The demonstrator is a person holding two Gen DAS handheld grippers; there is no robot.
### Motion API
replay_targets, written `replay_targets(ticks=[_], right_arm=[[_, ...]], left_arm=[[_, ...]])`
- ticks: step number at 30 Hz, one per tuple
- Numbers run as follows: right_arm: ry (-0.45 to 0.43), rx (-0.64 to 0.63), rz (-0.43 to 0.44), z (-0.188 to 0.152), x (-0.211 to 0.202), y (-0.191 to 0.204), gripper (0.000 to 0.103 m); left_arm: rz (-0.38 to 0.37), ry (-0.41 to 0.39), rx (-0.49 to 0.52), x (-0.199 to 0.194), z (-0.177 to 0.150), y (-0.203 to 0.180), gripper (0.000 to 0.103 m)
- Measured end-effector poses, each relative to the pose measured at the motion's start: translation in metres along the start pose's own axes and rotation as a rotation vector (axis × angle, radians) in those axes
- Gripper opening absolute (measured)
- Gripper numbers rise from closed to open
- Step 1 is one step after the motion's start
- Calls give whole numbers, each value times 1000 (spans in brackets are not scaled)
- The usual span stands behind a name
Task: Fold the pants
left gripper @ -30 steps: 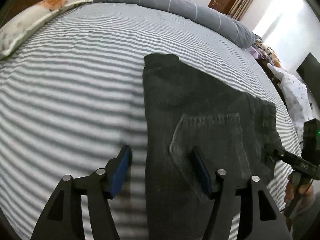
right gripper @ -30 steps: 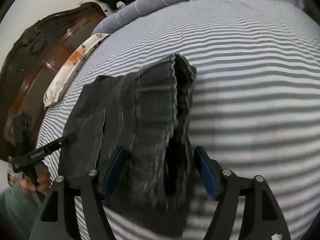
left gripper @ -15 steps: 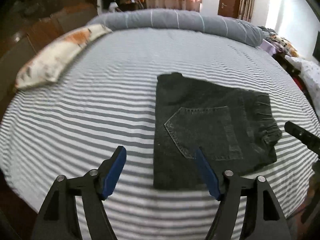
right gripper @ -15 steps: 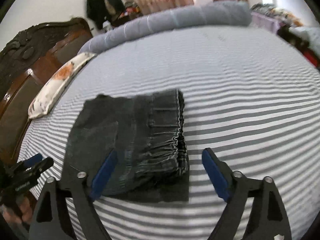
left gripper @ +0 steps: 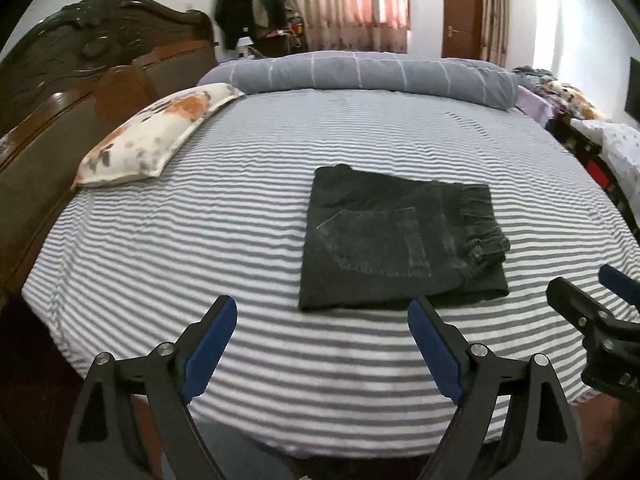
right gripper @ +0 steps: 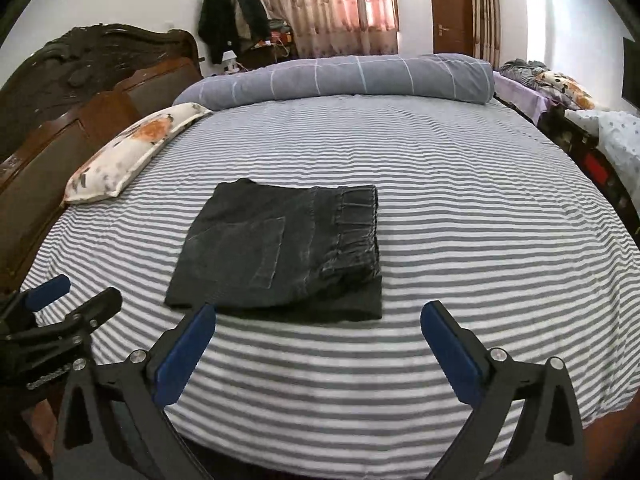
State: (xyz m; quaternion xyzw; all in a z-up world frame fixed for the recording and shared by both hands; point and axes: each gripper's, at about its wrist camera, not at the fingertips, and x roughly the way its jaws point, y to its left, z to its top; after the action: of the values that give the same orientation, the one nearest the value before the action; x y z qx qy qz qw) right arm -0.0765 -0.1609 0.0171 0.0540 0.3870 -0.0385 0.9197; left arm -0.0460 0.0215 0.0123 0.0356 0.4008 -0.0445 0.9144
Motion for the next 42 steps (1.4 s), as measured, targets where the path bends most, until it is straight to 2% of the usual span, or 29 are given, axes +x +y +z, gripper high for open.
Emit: replay_targets(ticks=[5,13,22,42], right_arm=[[6,-36,-30,0,-5,10,102],[28,-108,-70,-21,-13,17,102],[11,-129,-93,-18,-18,19,102],[42,-100,-58,-23,-13,15,102]], left_arm=[[20,28,-9,-6,-13,2,88],[17,42,20,-17,-23,-3,87],[11,32,45,-24,-30,-11,87],[22,0,58,-27,-31,-16,87]])
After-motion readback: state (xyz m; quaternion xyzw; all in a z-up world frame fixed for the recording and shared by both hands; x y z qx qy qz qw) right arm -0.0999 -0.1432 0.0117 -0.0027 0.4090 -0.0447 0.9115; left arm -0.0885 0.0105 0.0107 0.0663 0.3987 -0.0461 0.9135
